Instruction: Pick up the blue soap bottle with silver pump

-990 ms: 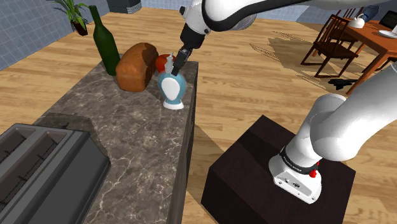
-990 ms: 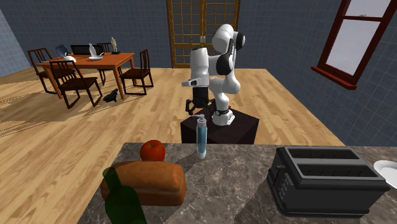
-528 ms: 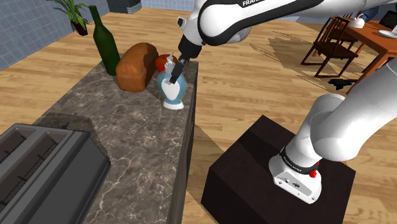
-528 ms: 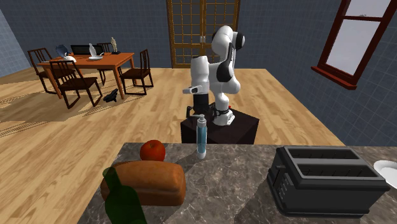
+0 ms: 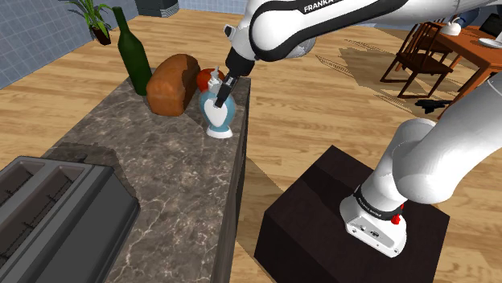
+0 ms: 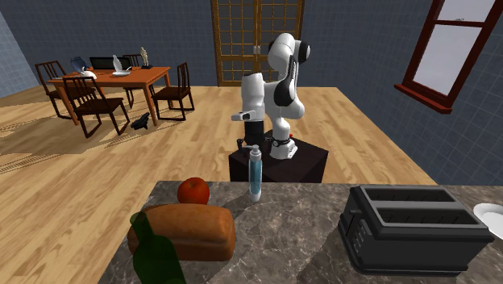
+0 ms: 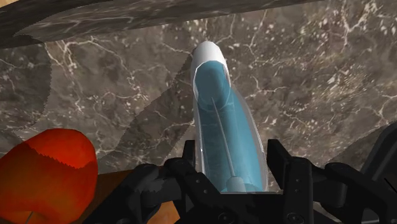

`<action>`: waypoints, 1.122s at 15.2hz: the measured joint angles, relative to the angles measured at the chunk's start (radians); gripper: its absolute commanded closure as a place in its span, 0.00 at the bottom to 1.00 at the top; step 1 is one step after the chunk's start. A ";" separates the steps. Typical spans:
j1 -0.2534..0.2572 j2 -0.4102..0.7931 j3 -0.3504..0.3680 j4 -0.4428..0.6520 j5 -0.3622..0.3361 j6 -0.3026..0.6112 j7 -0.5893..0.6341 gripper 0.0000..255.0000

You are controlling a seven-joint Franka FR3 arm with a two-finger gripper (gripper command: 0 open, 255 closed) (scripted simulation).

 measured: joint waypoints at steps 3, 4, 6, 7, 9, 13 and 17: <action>0.000 0.000 0.000 0.000 0.000 0.000 0.000 1.00; 0.000 0.001 0.000 0.001 0.000 0.000 0.000 1.00; -0.001 -0.006 0.001 0.009 -0.005 -0.016 0.007 1.00; -0.002 -0.008 0.002 0.018 -0.008 -0.027 0.012 1.00; -0.004 -0.014 0.001 0.038 -0.015 -0.052 0.019 1.00; -0.008 -0.030 0.002 0.075 -0.028 -0.104 0.037 1.00; -0.012 -0.043 0.000 0.112 -0.039 -0.153 0.048 1.00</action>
